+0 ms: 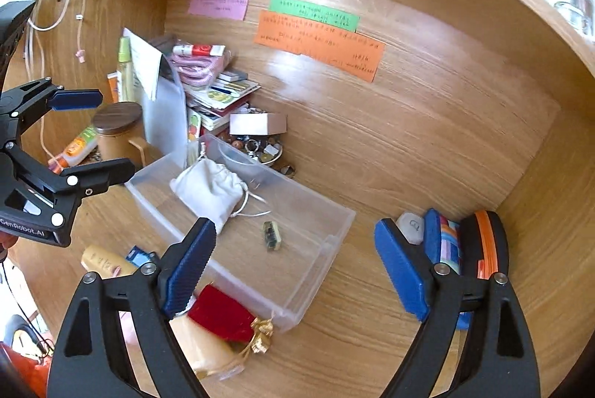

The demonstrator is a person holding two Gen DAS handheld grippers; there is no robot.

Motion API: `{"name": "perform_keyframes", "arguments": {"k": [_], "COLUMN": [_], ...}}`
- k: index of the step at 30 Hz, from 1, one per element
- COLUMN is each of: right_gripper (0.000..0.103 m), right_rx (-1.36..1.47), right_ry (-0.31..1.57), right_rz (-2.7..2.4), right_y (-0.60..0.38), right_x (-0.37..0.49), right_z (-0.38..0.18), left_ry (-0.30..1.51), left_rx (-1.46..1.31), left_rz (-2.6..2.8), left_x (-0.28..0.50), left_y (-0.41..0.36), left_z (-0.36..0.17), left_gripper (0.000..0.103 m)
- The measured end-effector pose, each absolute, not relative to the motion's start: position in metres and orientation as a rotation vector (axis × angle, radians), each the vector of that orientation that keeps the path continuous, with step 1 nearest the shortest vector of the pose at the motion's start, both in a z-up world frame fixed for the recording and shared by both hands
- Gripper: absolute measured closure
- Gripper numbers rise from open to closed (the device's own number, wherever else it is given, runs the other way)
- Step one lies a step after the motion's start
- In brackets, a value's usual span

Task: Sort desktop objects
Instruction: 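Open the left gripper to drop the pouch while the right gripper releases the block into the box, then move both grippers back toward the pile of items beside the box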

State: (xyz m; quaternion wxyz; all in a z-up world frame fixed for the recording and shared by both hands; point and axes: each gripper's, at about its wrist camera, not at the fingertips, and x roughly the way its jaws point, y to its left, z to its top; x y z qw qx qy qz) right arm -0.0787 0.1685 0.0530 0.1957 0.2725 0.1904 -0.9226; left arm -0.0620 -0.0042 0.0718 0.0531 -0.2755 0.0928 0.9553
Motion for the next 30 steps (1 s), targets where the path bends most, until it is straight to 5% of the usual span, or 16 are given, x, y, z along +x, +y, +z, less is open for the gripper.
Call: {"name": "perform_keyframes", "arguments": {"k": [30], "right_gripper": [0.017], "right_rx": [0.988], "right_ry": [0.407], "right_rz": [-2.484], "right_y": [0.187], "right_x": [-0.004], "right_z": [-0.048], "left_ry": [0.071], "left_rx": [-1.302], "left_rz": [2.727], "left_x": [-0.014], "left_y": [-0.034], "left_z": [-0.053], "left_gripper": [0.002]}}
